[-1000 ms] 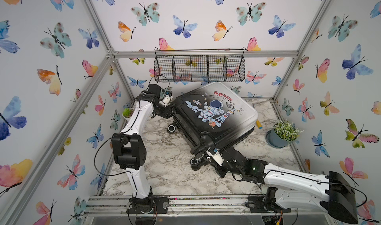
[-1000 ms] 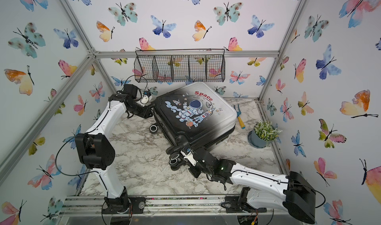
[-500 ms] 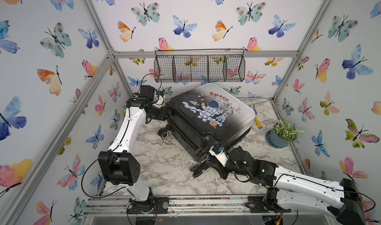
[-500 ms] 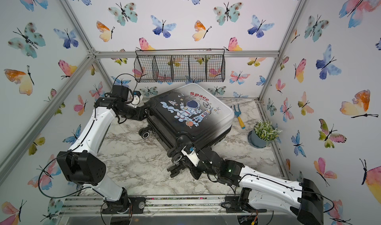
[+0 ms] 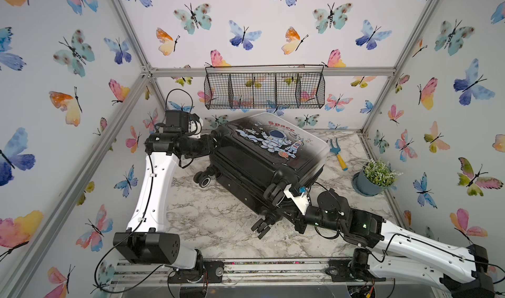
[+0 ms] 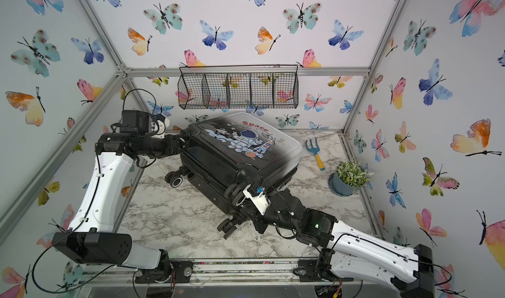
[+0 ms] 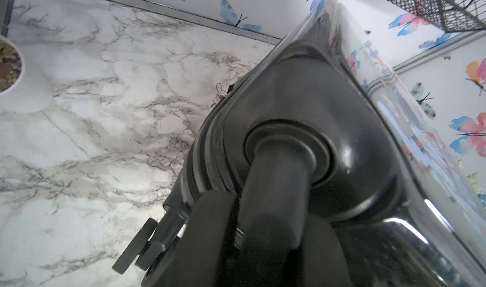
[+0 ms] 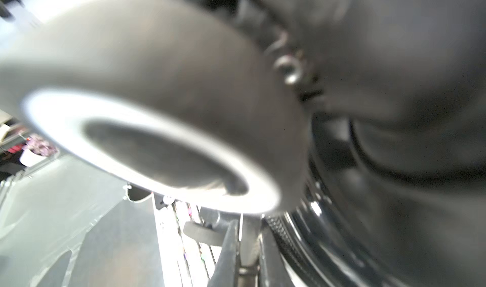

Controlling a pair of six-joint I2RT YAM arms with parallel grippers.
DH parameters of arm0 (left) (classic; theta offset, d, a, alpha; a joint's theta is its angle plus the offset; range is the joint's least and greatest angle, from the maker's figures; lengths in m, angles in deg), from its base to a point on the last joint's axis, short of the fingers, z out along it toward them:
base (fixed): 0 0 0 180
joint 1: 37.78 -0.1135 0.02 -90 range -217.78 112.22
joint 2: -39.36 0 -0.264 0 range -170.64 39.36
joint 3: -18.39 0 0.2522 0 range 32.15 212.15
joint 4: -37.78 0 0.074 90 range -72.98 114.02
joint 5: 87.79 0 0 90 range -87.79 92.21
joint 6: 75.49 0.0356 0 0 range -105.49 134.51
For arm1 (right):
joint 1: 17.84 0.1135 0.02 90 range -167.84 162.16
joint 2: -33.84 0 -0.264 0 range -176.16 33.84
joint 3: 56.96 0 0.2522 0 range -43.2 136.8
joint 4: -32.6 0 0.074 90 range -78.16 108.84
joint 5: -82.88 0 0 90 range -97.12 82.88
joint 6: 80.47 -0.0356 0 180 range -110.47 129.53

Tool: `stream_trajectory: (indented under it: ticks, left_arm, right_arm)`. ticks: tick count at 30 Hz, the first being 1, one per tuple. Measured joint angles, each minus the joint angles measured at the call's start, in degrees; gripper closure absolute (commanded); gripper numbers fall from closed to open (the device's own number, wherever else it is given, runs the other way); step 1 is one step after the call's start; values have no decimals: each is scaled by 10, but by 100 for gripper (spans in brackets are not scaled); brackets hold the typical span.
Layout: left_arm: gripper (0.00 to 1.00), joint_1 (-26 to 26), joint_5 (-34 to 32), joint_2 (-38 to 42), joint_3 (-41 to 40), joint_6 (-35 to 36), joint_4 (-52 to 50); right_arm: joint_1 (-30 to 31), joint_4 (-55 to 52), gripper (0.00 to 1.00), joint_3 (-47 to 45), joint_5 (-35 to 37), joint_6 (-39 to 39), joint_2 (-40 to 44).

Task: Close the suitcase zippers
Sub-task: Zip the zipper on the suitcase.

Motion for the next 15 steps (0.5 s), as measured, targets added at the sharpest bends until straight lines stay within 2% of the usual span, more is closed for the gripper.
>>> stream_trajectory:
  ticks: [4, 10, 12, 15]
  left_arm:
    - [100, -7, -28, 42, -5, -22, -34]
    - [100, -4, -39, 134, -89, -72, -34]
    - [100, 24, -45, 165, -129, -107, -31]
    - [100, 98, -64, 189, -167, -161, -23]
  right_arm:
    - [-20, -29, 97, 27, 6, 3, 1]
    - [-63, -138, 97, 102, 36, 18, -26]
    - [-79, -166, 97, 106, 52, 20, -26]
    - [-99, -211, 97, 106, 90, 20, -29]
